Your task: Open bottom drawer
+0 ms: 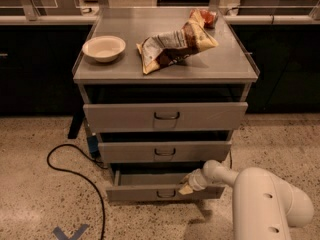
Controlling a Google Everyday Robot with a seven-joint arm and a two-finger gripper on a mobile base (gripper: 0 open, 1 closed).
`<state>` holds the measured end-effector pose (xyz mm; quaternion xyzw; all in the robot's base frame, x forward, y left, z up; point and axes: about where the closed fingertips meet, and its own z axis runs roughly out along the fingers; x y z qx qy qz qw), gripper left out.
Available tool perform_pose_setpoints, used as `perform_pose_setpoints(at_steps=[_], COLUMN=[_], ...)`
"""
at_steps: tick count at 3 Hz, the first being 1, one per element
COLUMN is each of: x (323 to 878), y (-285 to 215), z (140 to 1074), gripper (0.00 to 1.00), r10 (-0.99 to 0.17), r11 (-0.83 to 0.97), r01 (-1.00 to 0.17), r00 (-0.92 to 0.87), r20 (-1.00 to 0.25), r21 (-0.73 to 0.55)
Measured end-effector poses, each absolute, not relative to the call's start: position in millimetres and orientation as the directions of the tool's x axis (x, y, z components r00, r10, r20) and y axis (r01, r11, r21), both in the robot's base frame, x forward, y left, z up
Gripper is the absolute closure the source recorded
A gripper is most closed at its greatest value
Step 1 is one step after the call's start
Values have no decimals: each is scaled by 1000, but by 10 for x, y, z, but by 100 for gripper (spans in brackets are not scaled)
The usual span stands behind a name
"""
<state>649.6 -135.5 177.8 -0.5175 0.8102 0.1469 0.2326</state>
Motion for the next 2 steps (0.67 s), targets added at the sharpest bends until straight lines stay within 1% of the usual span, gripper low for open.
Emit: perform_pose_setpoints(at_steps=[1,2], x=[6293,6167], y=[-1371,-1408], z=[1761,1865], gripper=[100,100], r10=[-773,-776], r11=[412,398], r01=[-911,-914], r00=[-340,-294], r20=[-536,-558], r21=[-16,-72])
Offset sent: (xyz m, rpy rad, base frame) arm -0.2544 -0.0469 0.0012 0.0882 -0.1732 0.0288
